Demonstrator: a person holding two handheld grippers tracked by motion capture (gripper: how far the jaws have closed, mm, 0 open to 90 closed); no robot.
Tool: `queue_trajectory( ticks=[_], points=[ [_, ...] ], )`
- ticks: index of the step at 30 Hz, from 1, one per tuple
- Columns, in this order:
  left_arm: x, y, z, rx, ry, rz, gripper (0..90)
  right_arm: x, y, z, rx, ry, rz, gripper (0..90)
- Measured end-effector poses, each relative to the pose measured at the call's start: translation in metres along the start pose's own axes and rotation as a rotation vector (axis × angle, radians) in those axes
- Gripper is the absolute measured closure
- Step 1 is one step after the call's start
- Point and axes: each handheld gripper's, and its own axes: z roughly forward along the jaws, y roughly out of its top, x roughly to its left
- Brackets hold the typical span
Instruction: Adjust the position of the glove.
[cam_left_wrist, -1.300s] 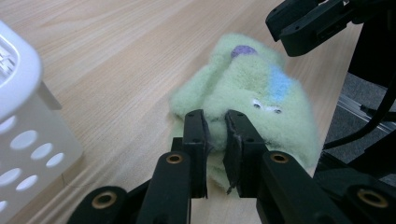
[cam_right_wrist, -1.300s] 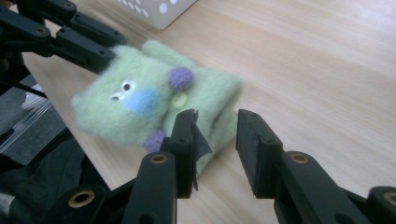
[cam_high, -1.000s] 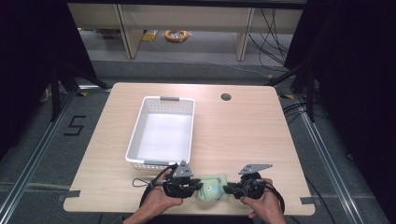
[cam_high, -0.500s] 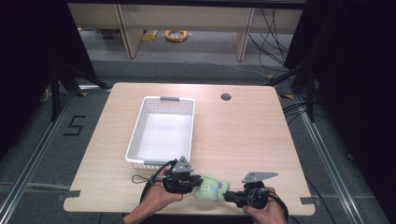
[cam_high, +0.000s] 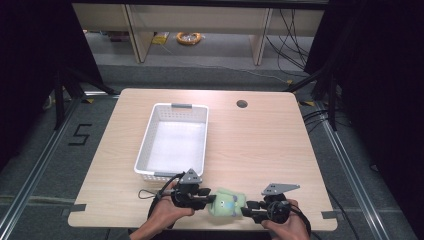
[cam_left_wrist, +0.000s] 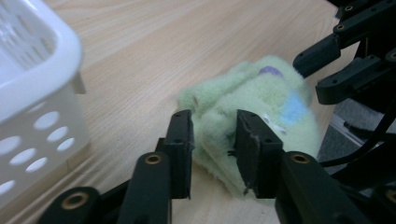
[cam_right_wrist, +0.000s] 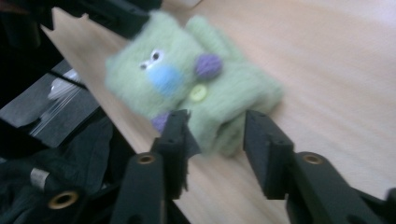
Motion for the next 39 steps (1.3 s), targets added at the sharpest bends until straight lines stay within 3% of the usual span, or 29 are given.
queue_trajectory(
  ticks=[1,2,3,5,6,7,8,12,13,20,27,39],
  points=[
    [0.0,0.0,-0.002,-0.007,0.003,-0.011,59.1,-0.001,0.001,-0.003,-0.013,0.001,0.013,54.6],
    [0.0,-0.001,-0.005,-0.008,0.002,-0.016,57.9,0.0,0.001,-0.004,-0.029,0.007,0.057,51.7],
    [-0.001,-0.002,-0.006,-0.016,0.003,-0.027,56.8,-0.006,0.002,-0.005,-0.053,-0.001,0.029,49.8],
    [-0.002,-0.005,-0.008,-0.01,0.011,-0.042,52.5,-0.006,0.002,-0.004,-0.061,-0.019,0.071,44.6],
    [-0.003,-0.007,-0.007,-0.024,0.012,-0.058,51.3,-0.008,0.002,-0.003,-0.06,-0.016,0.072,43.6],
    [-0.003,-0.007,-0.007,-0.024,0.012,-0.058,50.1,-0.01,0.003,-0.002,-0.06,-0.031,0.042,43.6],
    [-0.004,-0.008,-0.008,-0.003,0.005,-0.061,49.0,-0.009,0.003,0.0,-0.046,-0.011,0.071,43.0],
    [-0.009,-0.013,-0.003,0.015,-0.004,-0.089,46.8,-0.009,0.008,0.008,-0.035,-0.002,0.057,42.0],
    [-0.01,-0.014,-0.001,0.021,0.0,-0.094,46.6,-0.01,0.009,0.011,-0.039,0.011,0.052,42.1],
    [-0.008,-0.017,0.011,0.05,0.003,-0.108,45.9,-0.012,0.013,0.026,0.026,-0.017,0.051,44.6],
    [-0.006,-0.018,0.018,0.066,-0.014,-0.141,47.0,-0.021,0.012,0.034,0.058,0.016,0.08,46.7],
    [-0.01,-0.018,0.027,0.085,-0.046,-0.121,51.6,-0.02,0.009,0.036,0.038,0.064,0.068,55.6]
  ],
)
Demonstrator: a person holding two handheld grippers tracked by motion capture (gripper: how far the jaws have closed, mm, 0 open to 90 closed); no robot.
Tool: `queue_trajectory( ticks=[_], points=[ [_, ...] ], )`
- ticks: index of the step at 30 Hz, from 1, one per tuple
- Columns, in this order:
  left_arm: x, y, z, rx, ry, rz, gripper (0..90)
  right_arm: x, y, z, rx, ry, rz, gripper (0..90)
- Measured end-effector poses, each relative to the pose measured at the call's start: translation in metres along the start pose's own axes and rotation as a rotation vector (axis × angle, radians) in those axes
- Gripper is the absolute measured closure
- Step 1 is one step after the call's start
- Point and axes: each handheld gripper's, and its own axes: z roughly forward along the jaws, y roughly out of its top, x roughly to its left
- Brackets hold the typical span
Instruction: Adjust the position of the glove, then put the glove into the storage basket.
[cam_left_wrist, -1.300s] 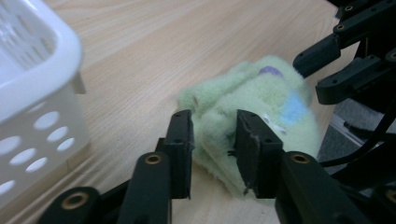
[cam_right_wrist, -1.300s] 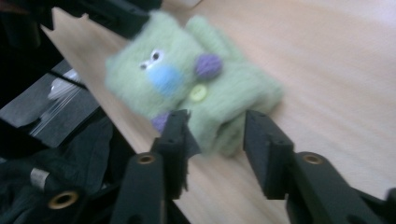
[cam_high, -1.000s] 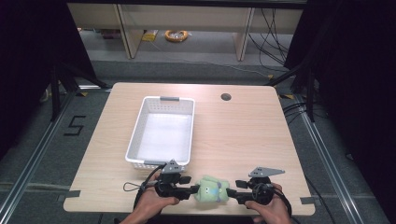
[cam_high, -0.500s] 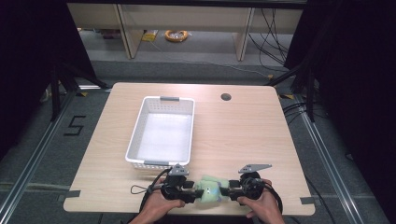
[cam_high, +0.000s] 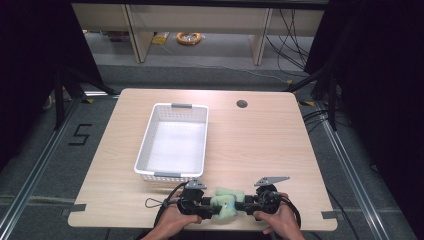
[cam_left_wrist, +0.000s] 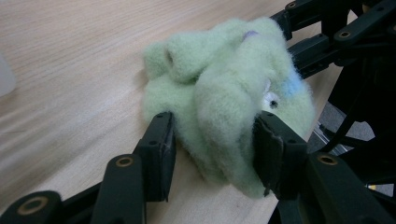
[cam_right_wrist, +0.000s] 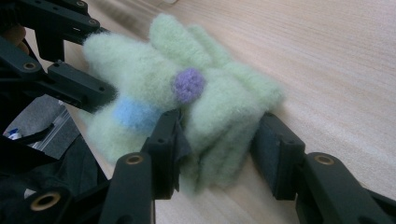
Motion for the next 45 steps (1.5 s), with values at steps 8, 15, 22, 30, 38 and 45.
queue_trajectory(
  ticks=[8,15,22,30,38,45],
  points=[
    [0.005,-0.001,0.002,-0.002,-0.049,-0.052,57.3,-0.004,-0.002,0.0,-0.004,0.037,0.003,62.9],
    [0.003,-0.002,0.002,-0.015,-0.054,-0.045,69.1,-0.003,-0.003,-0.002,-0.006,0.032,0.003,67.4],
    [0.002,-0.001,0.0,-0.016,-0.047,-0.045,72.9,0.001,-0.004,-0.003,-0.018,0.034,0.022,70.7],
    [0.002,-0.001,-0.004,-0.031,-0.066,-0.041,75.5,0.002,-0.004,-0.005,-0.036,0.025,-0.011,71.6],
    [0.003,0.002,-0.01,-0.034,-0.096,-0.044,76.2,0.005,0.001,-0.012,-0.07,0.043,-0.027,72.1],
    [0.0,0.004,-0.021,-0.056,-0.105,-0.042,76.2,0.016,0.008,-0.018,-0.069,0.062,-0.018,72.1]
  ],
)
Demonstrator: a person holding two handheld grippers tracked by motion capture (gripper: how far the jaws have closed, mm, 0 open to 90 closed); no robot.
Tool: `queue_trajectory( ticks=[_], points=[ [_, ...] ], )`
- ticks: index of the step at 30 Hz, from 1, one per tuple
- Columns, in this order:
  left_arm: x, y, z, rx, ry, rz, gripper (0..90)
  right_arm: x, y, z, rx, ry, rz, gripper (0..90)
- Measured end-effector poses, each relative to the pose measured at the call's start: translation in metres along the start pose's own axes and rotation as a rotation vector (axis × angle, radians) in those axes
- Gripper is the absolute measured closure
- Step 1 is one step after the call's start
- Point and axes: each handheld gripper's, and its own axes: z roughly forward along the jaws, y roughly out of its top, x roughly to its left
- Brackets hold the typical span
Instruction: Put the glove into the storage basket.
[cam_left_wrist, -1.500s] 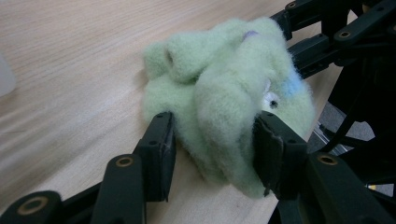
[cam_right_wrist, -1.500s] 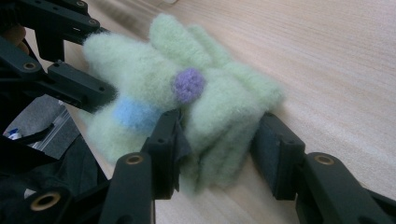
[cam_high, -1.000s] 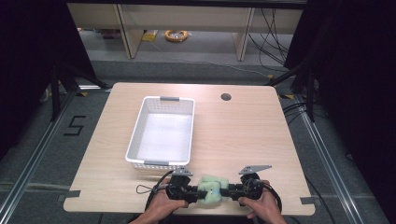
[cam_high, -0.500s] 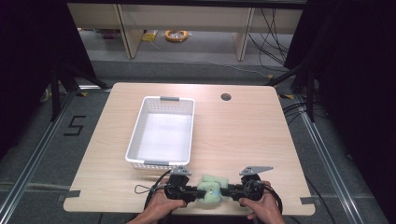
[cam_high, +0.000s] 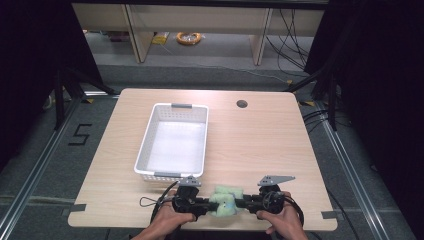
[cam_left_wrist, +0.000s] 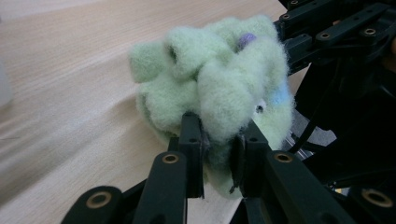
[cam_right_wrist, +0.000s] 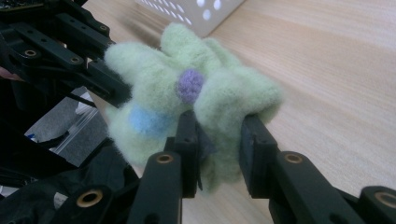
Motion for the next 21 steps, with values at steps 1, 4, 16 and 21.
queue_trajectory(
  ticks=[1,4,16,21],
  points=[
    [-0.003,0.001,-0.005,-0.008,0.015,0.008,76.2,0.0,0.001,-0.001,-0.009,-0.01,-0.027,72.1],
    [-0.005,0.002,-0.01,-0.016,0.012,0.015,76.2,0.008,0.005,-0.003,-0.005,-0.006,-0.005,72.1],
    [-0.006,0.023,-0.045,-0.069,0.025,0.014,76.0,0.026,0.041,-0.012,-0.022,0.009,-0.078,72.2],
    [-0.002,0.035,-0.063,-0.091,0.052,0.025,76.0,0.029,0.062,-0.008,-0.035,0.041,-0.085,72.1]
  ],
)
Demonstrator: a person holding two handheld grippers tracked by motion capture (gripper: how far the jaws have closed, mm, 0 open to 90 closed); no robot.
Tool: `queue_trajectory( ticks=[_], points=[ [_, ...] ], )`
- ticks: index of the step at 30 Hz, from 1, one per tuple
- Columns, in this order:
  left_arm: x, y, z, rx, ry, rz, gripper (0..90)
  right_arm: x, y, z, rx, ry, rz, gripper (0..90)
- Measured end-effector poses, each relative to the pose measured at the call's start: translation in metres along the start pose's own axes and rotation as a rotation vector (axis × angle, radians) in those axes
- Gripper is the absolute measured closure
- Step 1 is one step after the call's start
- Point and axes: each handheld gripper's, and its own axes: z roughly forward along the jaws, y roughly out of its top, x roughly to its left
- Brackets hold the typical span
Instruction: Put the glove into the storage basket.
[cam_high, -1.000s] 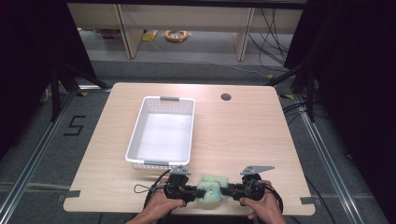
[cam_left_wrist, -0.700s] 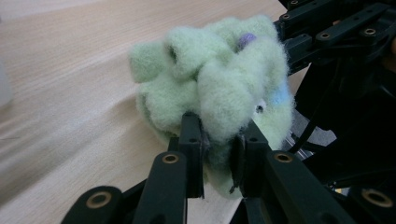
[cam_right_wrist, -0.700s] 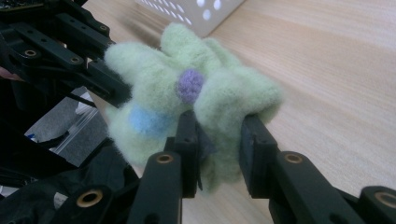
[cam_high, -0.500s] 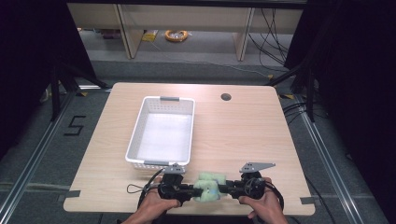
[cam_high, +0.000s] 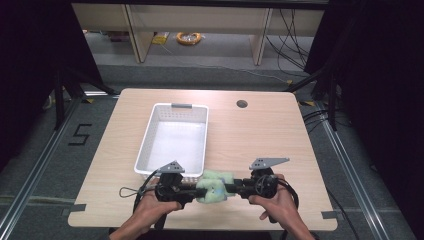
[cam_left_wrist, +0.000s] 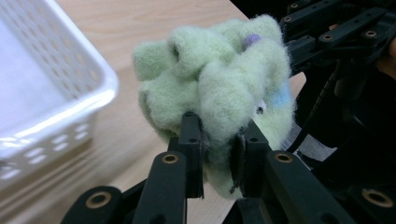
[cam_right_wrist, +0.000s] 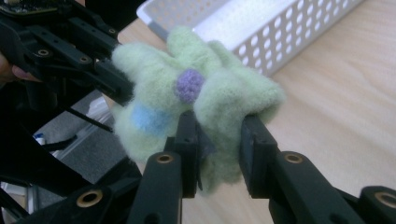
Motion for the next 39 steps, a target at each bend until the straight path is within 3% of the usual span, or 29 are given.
queue_trajectory(
  ticks=[8,9,14,19,22,25,28,30,35,39],
  points=[
    [0.012,0.017,-0.023,-0.014,0.022,-0.024,76.0,0.004,0.034,0.008,-0.002,0.013,-0.03,72.2],
    [0.016,0.021,-0.03,-0.013,0.026,-0.033,76.0,0.004,0.045,0.012,0.002,0.012,-0.056,72.1],
    [0.029,0.031,-0.046,-0.013,0.041,-0.064,76.0,0.007,0.066,0.024,0.02,0.029,-0.048,72.1],
    [0.046,0.04,-0.059,0.003,0.069,-0.086,76.0,0.01,0.086,0.039,0.028,0.021,-0.074,72.2],
    [0.057,0.044,-0.064,0.011,0.09,-0.11,75.9,0.011,0.097,0.051,0.044,0.017,-0.063,72.1],
    [0.071,0.047,-0.069,0.039,0.082,-0.141,75.9,0.012,0.106,0.063,0.051,0.019,-0.05,72.1],
    [0.084,0.05,-0.073,0.054,0.099,-0.149,75.8,0.011,0.112,0.076,0.055,0.018,-0.032,72.1],
    [0.088,0.05,-0.073,0.058,0.101,-0.161,75.8,0.009,0.114,0.085,0.064,0.022,-0.02,72.1],
    [0.113,0.051,-0.067,0.084,0.116,-0.205,75.7,0.0,0.117,0.105,0.077,0.007,0.018,72.1],
    [0.128,0.05,-0.062,0.142,0.116,-0.205,75.6,-0.007,0.115,0.118,0.094,0.004,0.061,72.1]
  ],
)
